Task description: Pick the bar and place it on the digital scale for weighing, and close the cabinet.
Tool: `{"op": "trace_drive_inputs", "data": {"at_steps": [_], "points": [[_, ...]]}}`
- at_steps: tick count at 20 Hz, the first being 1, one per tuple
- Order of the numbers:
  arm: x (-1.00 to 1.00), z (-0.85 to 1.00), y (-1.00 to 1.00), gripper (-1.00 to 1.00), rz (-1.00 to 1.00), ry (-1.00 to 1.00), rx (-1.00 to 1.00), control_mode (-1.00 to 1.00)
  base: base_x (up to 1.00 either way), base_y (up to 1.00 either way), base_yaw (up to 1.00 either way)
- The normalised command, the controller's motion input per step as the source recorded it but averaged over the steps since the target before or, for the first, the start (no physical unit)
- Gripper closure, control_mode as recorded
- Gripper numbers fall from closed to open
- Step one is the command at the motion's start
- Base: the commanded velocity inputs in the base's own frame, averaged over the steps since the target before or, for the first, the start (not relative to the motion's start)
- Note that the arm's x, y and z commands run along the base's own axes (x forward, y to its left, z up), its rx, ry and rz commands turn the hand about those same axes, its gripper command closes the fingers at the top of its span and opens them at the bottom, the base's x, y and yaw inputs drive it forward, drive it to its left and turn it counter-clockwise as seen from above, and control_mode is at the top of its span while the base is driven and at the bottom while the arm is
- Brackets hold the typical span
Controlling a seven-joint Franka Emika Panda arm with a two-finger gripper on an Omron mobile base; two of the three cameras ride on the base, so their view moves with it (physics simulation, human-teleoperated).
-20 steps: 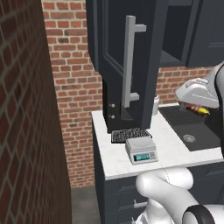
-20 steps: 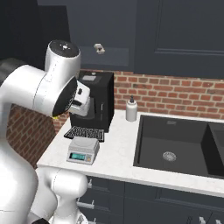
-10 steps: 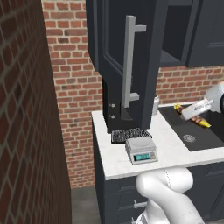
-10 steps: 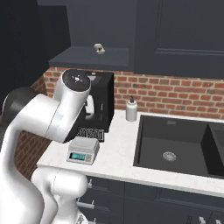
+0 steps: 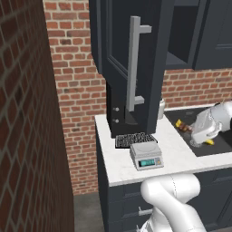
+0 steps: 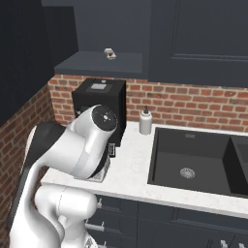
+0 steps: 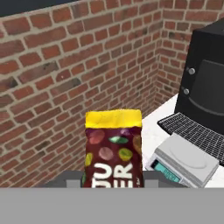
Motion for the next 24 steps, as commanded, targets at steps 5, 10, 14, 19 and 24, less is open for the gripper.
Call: {"op": "trace_drive_inputs", "data": {"at_steps": [5,10,14,19,24], "points": [[0.08,-0.26,0.0,1.0,0.3,0.0,-0.05,-1.0,0.0,0.0,0.0],[0.17,-0.18,0.08,1.0,0.3,0.0,-0.07,-1.0,0.0,0.0,0.0],[0.32,-0.14,0.25,1.0,0.24,0.0,-0.08,-1.0,0.0,0.0,0.0],[0.35,-0.16,0.29,1.0,0.14,0.0,-0.06,-1.0,0.0,0.0,0.0],[0.24,-0.26,0.18,1.0,0.03,-0.01,-0.05,-1.0,0.0,0.0,0.0]]}}
